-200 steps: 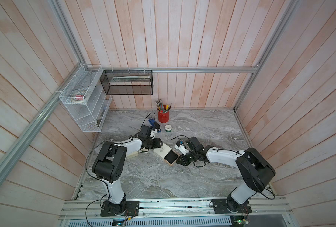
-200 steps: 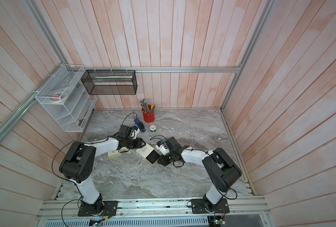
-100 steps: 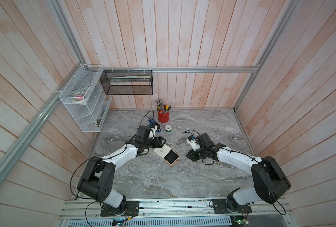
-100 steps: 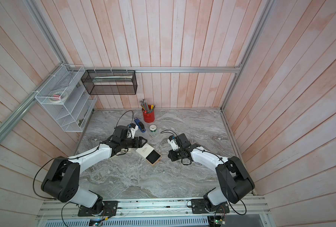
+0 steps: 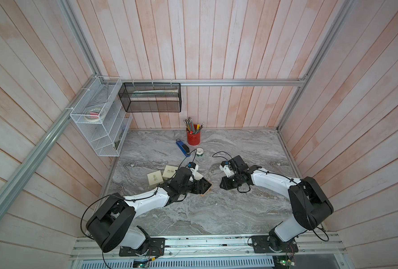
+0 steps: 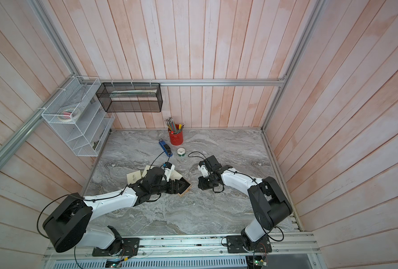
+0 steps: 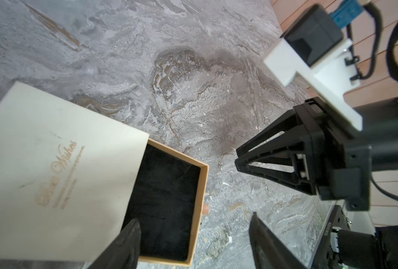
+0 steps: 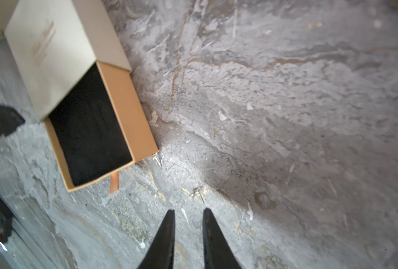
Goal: Place the earrings into the drawer-style jewelry box
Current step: Pick up the earring from the center of the board.
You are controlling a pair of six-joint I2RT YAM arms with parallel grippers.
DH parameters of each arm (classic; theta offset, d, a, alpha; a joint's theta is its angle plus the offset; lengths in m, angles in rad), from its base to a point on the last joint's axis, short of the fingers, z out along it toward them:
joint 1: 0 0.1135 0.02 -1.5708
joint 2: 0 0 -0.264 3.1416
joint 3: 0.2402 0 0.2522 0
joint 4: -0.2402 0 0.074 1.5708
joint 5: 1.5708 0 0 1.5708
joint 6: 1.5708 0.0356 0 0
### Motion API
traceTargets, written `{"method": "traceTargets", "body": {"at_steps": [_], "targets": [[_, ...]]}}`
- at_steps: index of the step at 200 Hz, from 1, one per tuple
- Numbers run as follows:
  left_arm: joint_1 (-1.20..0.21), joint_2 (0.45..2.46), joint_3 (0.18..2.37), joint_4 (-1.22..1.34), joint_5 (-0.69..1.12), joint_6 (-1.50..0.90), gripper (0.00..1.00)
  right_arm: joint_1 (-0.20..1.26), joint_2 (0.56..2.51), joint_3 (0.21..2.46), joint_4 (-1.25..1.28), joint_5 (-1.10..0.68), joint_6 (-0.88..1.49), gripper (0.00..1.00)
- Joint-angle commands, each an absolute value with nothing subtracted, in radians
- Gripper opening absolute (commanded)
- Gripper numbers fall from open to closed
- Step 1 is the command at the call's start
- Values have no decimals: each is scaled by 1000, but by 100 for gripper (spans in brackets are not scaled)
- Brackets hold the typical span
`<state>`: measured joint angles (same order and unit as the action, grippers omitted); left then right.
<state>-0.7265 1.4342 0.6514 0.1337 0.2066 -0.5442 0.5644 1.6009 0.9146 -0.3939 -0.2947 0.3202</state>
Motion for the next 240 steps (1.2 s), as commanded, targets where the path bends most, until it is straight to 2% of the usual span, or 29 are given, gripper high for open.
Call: {"method": "traceTargets", "body": {"at_steps": [1,71,240], "targets": [[-771,1426,643,183,124,-564,74,592,1598,944,-433,-184,513,23],[-842,1465,647,207,69,-553,74,604,1645,974,-451,-204,663,24],[-841,1493,671,187,70,-506,74,622,1750,1015,-474,-247,642,24]]}}
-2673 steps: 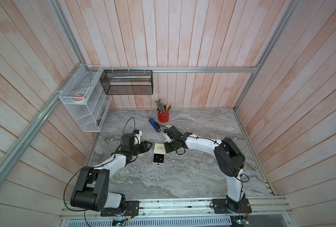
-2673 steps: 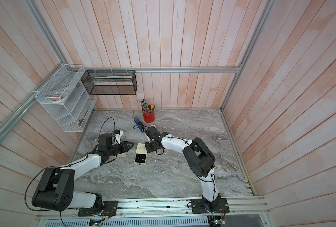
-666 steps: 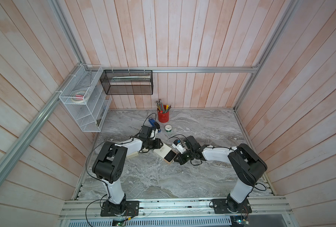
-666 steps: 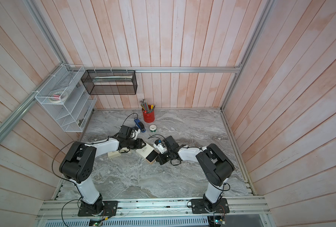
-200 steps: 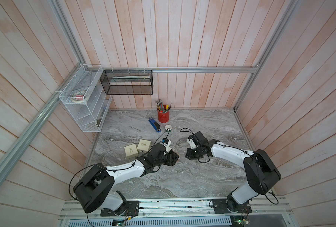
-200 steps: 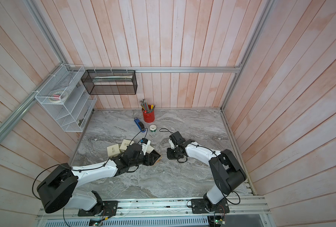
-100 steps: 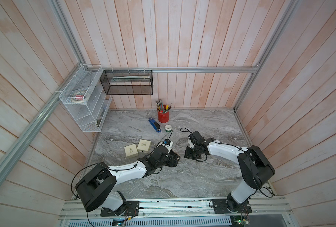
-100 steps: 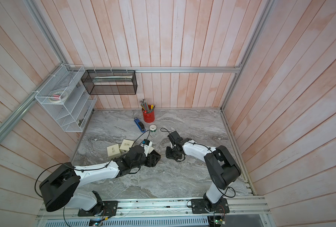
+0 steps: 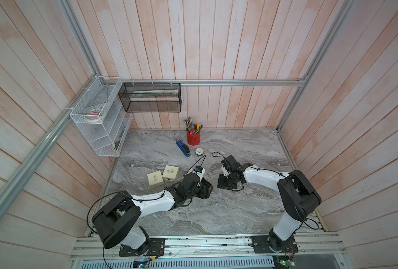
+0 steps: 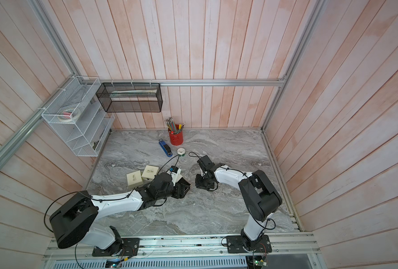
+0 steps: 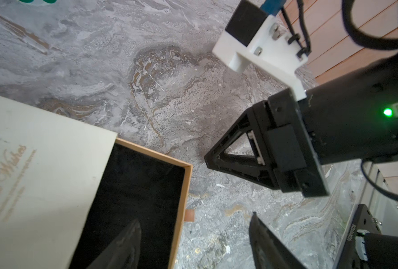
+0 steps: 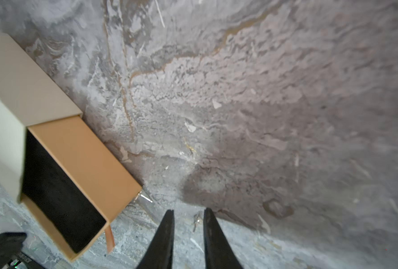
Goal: Place the earrings into the drawer-style jewelry box
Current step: Pick up the earring from the center of the board.
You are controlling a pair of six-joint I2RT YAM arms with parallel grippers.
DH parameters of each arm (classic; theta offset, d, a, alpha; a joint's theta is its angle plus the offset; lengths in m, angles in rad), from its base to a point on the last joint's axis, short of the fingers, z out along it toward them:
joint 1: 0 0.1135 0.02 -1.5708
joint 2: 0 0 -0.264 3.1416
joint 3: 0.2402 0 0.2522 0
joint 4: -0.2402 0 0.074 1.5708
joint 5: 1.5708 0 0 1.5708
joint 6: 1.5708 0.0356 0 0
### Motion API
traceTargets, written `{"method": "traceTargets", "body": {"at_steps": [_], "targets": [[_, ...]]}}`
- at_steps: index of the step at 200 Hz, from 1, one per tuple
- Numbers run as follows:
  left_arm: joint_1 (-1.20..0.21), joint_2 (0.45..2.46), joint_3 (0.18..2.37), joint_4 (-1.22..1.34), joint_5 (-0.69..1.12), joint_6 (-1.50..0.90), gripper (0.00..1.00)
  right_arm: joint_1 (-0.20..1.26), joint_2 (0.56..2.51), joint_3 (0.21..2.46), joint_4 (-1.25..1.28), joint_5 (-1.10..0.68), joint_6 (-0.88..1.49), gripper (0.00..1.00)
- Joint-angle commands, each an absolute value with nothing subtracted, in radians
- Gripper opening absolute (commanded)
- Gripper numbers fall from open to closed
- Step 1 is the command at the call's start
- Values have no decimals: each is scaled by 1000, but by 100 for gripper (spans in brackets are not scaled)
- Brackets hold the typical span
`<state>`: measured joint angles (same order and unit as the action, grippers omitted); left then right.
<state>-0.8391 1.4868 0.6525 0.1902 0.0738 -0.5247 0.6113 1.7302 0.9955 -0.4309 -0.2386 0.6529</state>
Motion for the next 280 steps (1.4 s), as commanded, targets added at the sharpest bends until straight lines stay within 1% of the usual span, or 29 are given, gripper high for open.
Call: {"method": "traceTargets", "body": {"at_steps": [1,93,187,280], "targets": [[-841,1493,671,186,70,-506,74,623,1750,1014,-474,-247,641,24],[-841,1497,679,180,77,-499,74,639,1770,1025,-488,-240,631,21],[-842,1496,681,166,61,-497,74,640,1807,1053,-492,-212,618,21],[-842,1491,677,164,55,-499,74,646,1809,1055,-509,-200,612,10]]}}
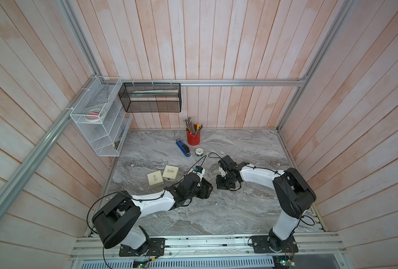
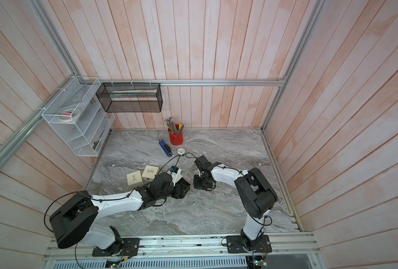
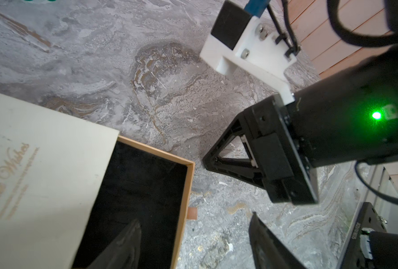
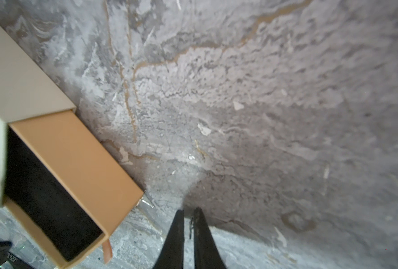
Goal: Place the earrings into the drawer-style jewelry box
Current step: Pick up the earring from the center of the board.
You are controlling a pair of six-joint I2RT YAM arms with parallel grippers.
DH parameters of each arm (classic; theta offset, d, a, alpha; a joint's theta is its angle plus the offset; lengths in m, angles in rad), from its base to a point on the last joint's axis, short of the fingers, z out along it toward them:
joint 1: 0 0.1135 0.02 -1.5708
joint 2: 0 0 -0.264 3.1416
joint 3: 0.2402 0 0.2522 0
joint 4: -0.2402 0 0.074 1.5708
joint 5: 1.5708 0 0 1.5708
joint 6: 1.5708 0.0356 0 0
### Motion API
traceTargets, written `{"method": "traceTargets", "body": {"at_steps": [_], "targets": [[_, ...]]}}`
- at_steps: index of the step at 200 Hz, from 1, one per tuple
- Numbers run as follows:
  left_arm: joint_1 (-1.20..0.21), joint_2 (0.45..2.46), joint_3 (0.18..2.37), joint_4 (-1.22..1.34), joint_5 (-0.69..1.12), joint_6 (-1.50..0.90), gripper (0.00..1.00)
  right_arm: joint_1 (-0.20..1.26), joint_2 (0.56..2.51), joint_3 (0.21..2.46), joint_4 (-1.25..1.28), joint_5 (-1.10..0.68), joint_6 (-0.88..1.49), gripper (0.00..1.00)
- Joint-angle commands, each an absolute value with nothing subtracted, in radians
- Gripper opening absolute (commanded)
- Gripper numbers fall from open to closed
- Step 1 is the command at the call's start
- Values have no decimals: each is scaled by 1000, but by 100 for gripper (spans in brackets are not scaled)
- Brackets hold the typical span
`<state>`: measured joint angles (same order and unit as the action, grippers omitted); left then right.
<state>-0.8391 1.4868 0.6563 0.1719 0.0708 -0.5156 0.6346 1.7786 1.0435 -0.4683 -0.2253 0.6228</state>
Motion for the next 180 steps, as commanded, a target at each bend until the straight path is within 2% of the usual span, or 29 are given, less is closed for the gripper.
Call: {"method": "traceTargets", "body": {"at_steps": [1,118,180], "targets": [[-842,1491,677,164,55,-499,74,645,1809,1055,-509,-200,612,10],[-843,1492,687,170,41,-493,74,653,1766,1089,-551,-196,625,0],[-839,1484,701,164,29,-491,74,653,1705,1085,-550,-190,645,0]]}}
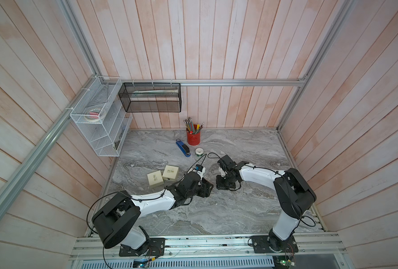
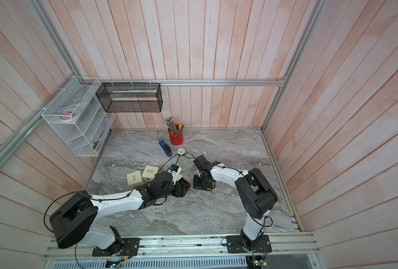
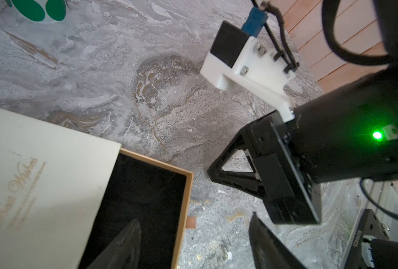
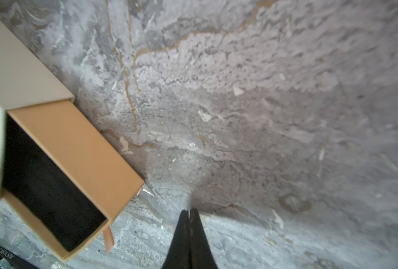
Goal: Place the earrings into the drawer-style jewelry box
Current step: Pick up the earring from the center of the board, then insert the earring into the inner lining.
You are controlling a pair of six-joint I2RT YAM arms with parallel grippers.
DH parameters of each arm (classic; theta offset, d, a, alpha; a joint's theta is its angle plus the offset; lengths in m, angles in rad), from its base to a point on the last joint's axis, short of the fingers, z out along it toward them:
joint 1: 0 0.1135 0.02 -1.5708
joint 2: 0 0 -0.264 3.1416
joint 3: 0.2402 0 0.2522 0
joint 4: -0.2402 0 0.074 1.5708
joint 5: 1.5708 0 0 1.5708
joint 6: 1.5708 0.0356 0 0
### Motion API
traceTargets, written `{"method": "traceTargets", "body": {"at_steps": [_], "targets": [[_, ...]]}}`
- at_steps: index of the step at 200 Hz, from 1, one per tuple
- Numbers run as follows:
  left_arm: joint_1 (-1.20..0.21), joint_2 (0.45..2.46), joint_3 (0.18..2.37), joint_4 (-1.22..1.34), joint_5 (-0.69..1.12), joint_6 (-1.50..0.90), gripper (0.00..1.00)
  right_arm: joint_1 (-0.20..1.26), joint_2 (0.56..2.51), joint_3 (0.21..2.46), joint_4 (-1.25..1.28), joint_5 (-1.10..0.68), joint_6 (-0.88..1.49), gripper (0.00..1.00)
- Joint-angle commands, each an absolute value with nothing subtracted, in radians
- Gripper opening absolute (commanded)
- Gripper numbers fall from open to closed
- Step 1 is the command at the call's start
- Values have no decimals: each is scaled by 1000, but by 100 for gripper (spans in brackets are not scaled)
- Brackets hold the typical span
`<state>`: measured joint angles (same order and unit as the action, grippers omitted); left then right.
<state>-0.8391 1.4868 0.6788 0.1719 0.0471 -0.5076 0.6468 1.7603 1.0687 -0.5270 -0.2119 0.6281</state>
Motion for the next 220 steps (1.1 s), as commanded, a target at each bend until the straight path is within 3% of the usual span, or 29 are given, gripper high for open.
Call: {"method": "traceTargets", "body": {"at_steps": [1,43,119,220], "targets": [[-839,1482,701,165,29,-492,74,653,1704,1085,-549,-189,646,0],[-798,1422,676,164,62,-527,76,652,1628,1046,-401,-272,657,0],[-584,1321,541,246,278,-584,77,657,1652,957,-38,-498,748,0],[-558,1430,544,333,386,-589,76,673,1750,918,109,-512,826,0]]}}
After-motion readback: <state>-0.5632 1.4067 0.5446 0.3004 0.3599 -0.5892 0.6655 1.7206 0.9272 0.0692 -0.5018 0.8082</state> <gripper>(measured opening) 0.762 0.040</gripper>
